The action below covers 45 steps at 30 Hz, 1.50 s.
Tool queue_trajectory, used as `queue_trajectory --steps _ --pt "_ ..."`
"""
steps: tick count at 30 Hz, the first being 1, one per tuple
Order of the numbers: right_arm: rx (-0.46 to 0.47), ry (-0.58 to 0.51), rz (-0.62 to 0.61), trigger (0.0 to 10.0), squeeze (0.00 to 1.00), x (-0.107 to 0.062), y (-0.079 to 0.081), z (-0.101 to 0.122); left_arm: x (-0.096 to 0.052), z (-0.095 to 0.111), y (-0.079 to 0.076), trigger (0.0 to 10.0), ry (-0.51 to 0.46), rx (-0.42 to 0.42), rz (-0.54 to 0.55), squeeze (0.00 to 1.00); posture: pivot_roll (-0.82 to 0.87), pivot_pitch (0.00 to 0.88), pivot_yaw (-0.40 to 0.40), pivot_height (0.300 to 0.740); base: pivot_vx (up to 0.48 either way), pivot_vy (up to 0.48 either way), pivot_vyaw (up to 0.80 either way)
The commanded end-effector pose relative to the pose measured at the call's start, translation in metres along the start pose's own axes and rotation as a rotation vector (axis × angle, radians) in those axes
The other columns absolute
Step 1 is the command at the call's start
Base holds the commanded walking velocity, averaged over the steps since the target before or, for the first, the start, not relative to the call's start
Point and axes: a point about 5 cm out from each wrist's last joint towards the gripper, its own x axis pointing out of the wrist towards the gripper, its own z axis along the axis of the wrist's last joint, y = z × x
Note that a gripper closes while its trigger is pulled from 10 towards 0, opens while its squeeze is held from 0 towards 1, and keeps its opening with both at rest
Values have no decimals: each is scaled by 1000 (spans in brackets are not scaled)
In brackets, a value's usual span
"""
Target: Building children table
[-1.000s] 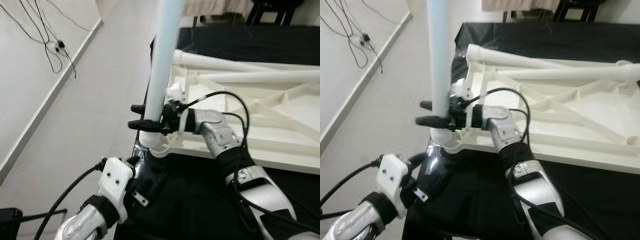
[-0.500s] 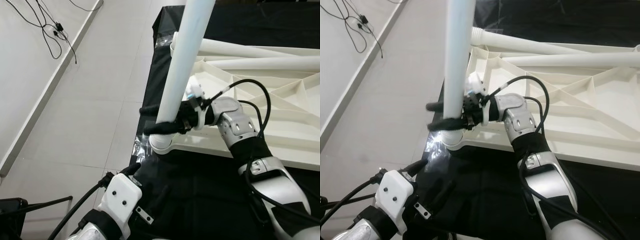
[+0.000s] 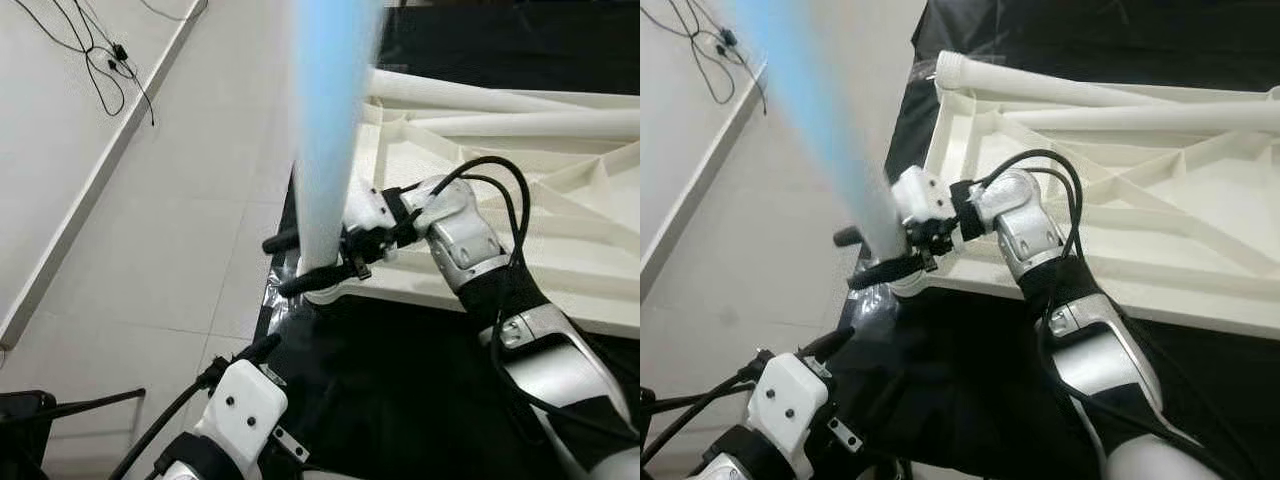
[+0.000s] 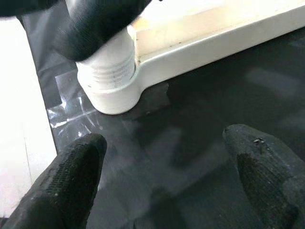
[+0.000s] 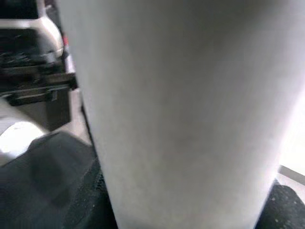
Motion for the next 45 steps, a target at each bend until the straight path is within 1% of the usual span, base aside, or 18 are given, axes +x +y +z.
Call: queue_trajectory --steps 1,3,5,6,8,9,11,15,20,23,28,34,37,38,40,42,43,45 --pt "184 135 86 10000 0 3 21 -38 -1 -2 -1 10000 17 -11 5 0 74 378 69 740 0 0 0" --pt "184 135 86 10000 0 3 21 -38 -1 -2 -1 10000 17 -11 5 0 74 378 69 740 0 0 0" --pt "244 116 43 10000 0 3 14 -36 0 -1 -2 10000 13 -14 10 0 70 381 66 740 0 0 0" --pt "244 116 43 10000 0 3 14 -36 0 -1 -2 10000 13 -14 10 0 70 381 66 740 0 0 0" --pt "340 62 -54 10000 0 6 3 -35 0 -1 -3 10000 11 -16 12 0 65 382 64 740 0 0 0" --pt "340 62 -54 10000 0 6 3 -35 0 -1 -3 10000 11 -16 12 0 65 382 64 740 0 0 0" --pt "429 36 -153 10000 0 7 -2 -39 1 -2 -3 10000 10 -19 13 0 60 384 62 740 0 0 0" --pt "494 42 -236 10000 0 7 -1 -47 1 -2 -3 10000 10 -21 13 0 59 384 63 740 0 0 0" --pt "535 34 -294 10000 0 7 5 -55 1 -2 -3 10000 9 -22 13 0 58 386 64 740 0 0 0" --pt "558 17 -337 10000 0 7 16 -64 1 -1 -3 10000 8 -22 13 0 57 386 65 740 0 0 0" --pt "533 -45 -418 10000 0 3 26 -64 2 -1 -3 10000 9 -21 8 0 51 390 75 740 0 0 0" --pt "455 -141 -390 10000 0 3 31 -54 2 -2 -2 10000 10 -20 4 0 51 389 77 740 0 0 0" --pt "352 -77 -283 10000 0 7 44 -55 1 -2 -1 10000 11 -17 6 0 59 390 78 740 0 0 0" --pt "352 -77 -283 10000 0 7 44 -55 1 -2 -1 10000 11 -17 6 0 59 390 78 740 0 0 0" --pt "318 -16 -210 10000 0 10 51 -56 1 -2 -1 10000 11 -15 8 0 58 390 77 740 0 0 0" --pt "318 -16 -210 10000 0 10 51 -56 1 -2 -1 10000 11 -15 8 0 58 390 77 740 0 0 0" --pt "310 51 -174 10000 0 11 54 -57 1 -2 -1 10000 12 -14 9 0 57 390 77 740 0 0 0" --pt "310 74 -168 10000 0 11 55 -58 1 -2 -1 10000 12 -14 9 0 57 390 77 740 0 0 0"
